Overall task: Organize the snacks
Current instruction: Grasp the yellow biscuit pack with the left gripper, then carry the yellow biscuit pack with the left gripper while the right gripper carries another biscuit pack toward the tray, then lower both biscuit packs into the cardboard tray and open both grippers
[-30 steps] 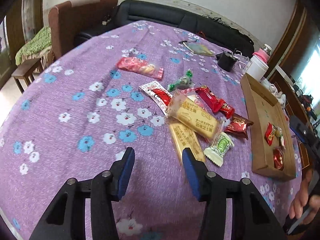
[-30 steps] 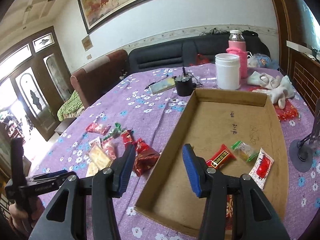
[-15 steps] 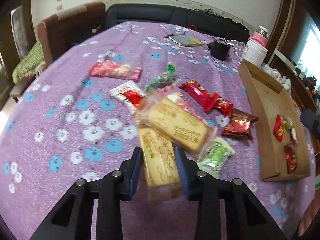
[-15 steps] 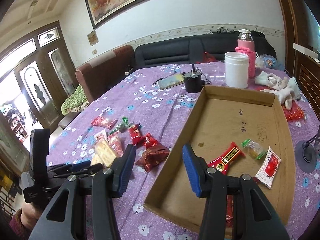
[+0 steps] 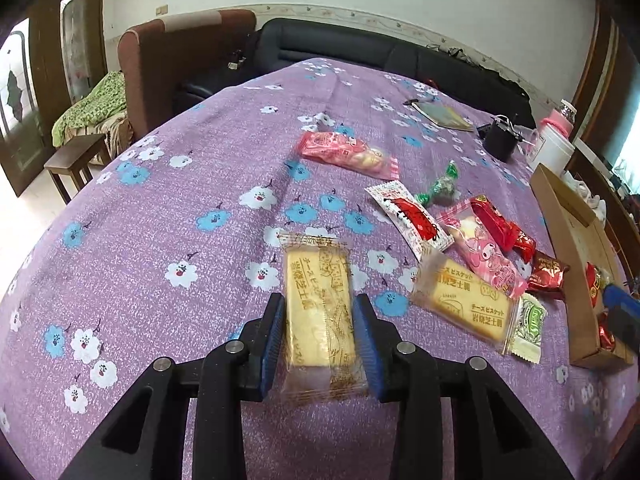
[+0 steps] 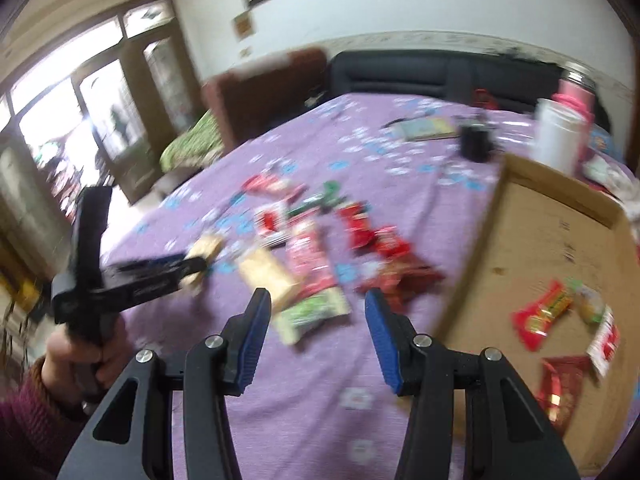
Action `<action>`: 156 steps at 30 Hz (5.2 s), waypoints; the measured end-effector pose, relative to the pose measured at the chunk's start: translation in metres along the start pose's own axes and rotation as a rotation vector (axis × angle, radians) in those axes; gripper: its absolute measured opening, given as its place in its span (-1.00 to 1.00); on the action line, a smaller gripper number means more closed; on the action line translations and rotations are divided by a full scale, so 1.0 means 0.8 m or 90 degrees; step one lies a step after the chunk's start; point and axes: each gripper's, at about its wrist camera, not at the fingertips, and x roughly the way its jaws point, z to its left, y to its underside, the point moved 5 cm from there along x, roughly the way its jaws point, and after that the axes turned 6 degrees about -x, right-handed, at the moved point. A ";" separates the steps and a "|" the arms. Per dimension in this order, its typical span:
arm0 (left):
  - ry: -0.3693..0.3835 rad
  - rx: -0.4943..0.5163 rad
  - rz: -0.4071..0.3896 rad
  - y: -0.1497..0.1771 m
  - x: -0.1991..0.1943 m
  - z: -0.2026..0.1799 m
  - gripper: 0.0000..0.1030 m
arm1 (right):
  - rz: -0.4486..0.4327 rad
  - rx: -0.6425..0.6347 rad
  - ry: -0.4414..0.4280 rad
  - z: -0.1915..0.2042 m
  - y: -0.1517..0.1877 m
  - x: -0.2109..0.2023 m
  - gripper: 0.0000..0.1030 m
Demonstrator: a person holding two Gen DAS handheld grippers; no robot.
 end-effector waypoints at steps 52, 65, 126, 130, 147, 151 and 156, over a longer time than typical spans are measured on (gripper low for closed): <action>0.024 0.083 -0.122 0.004 -0.051 -0.051 -0.33 | -0.036 0.099 0.044 -0.018 -0.006 0.019 -0.36; 0.024 0.125 -0.145 0.009 -0.073 -0.088 -0.33 | -0.048 0.132 0.052 -0.039 -0.008 0.008 -0.36; 0.206 0.331 -0.031 0.092 -0.039 -0.378 -0.35 | -0.013 0.442 0.221 -0.270 0.061 -0.050 -0.37; 0.206 0.327 -0.021 0.093 -0.032 -0.375 -0.35 | -0.004 0.428 0.225 -0.265 0.061 -0.043 -0.37; 0.196 0.327 -0.020 0.095 -0.024 -0.366 -0.35 | 0.006 0.397 0.227 -0.252 0.056 -0.033 -0.36; 0.193 0.329 -0.023 0.096 -0.024 -0.367 -0.35 | 0.006 0.394 0.230 -0.251 0.056 -0.033 -0.36; 0.187 0.330 -0.026 0.096 -0.024 -0.366 -0.35 | 0.007 0.390 0.234 -0.251 0.055 -0.033 -0.36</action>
